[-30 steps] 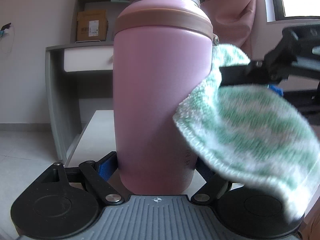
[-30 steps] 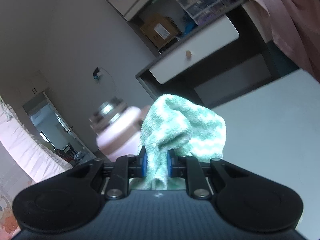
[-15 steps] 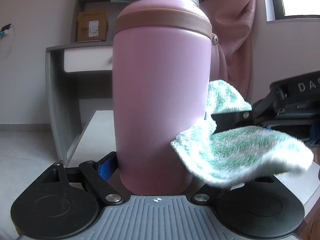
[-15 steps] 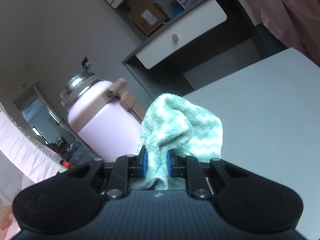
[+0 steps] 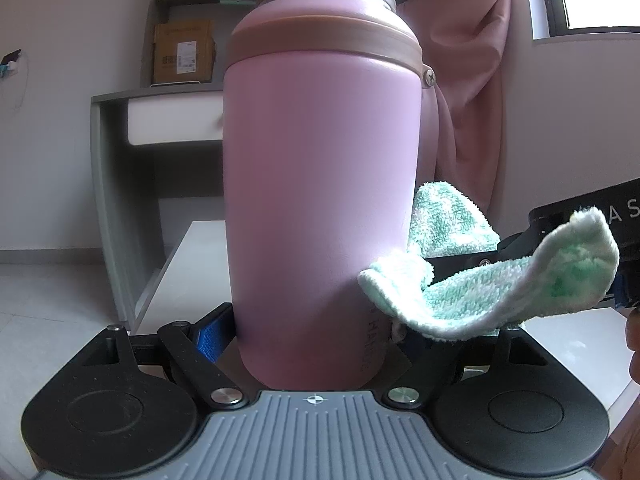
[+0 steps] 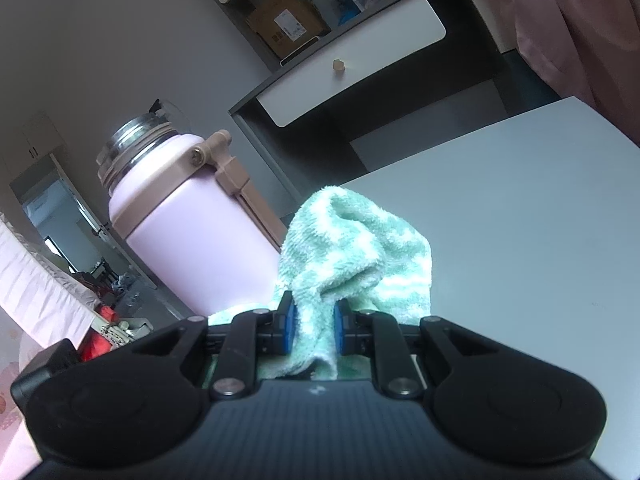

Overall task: Clean container
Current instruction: 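Keep rubbing the towel along the bottle side near the strap, right gripper, then rotate the bottle in the left gripper to bring its strap forward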

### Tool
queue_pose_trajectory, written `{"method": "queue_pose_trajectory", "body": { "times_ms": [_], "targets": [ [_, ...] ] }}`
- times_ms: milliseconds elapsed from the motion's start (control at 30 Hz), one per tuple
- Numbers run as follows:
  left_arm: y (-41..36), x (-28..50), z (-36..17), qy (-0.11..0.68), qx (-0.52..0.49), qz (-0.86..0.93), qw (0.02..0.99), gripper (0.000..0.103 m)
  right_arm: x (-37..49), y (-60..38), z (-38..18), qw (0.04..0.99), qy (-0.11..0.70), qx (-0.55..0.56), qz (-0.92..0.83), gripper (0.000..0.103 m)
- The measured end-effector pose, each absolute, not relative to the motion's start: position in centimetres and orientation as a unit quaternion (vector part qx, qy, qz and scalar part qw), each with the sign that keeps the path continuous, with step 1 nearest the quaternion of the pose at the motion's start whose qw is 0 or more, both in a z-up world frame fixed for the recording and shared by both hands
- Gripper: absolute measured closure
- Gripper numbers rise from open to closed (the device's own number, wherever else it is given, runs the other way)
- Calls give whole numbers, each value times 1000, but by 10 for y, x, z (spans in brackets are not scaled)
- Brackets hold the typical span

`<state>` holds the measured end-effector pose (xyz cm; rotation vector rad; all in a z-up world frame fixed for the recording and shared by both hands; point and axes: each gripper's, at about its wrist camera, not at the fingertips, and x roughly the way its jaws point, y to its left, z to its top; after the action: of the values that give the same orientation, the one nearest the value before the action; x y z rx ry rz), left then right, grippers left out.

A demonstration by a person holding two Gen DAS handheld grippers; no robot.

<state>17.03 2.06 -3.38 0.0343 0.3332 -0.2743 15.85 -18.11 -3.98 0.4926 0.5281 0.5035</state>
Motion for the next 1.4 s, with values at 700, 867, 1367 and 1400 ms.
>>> {"method": "queue_pose_trajectory", "body": {
  "times_ms": [700, 867, 1367, 1400],
  "targets": [
    [23, 169, -34, 168, 9, -139, 976, 20, 130, -215, -25, 917, 192, 284, 204, 86],
    [22, 171, -33, 169, 10, -137, 976, 20, 117, -236, -29, 921, 180, 293, 182, 86],
    [-6, 141, -5, 75, -7, -6, 997, 0, 106, -254, -45, 913, 188, 307, 191, 86],
    [-10, 139, -2, 66, -4, 6, 998, 0, 105, -255, -45, 913, 187, 309, 191, 86]
  ]
}}
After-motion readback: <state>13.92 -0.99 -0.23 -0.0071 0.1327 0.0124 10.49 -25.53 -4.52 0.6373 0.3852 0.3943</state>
